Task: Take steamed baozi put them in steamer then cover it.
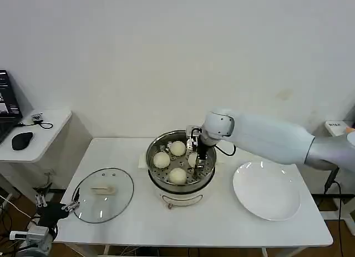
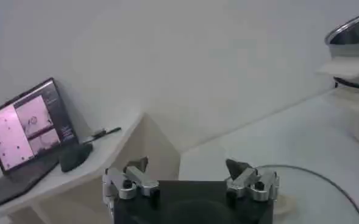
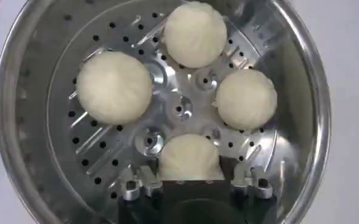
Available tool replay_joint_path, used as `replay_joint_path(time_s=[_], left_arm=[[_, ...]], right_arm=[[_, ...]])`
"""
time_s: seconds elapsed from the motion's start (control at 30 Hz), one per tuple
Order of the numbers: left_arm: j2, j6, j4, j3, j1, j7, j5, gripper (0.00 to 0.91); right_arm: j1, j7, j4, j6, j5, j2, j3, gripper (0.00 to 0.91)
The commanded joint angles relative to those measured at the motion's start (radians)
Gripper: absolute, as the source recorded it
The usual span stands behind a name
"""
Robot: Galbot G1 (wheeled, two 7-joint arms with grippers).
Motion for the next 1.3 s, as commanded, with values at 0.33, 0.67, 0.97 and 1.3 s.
replay_joint_path(time_s=[0.33,0.67,0.97,1.3], left_arm=[[-0.002,0.002,-0.002,0.012,-0.003,0.002,0.003,0.907],[-0.002,0.002,0.005,0.037,-0.016,0.001,0.009,0.907],[-0.004,-0.004,0.041,0.066,-0.035,-0.007,0.019,0.907],[0.008,-0.029,0.074,0.087,-0.065,-0.022,0.037,0.907]], right_arm=[[0.017,0.094,0.241,-0.001,0.02,-0.218,0.16,0.907],[-0.497,0.59,0.46,0.136,0.047,-0.49,0.657,0.907],[-1.194,0.82,0.524,0.461,-0.136,-0.385,1.284,0.907],[-1.625,0.77,0.518,0.788,-0.301,0.016,1.822,0.907]])
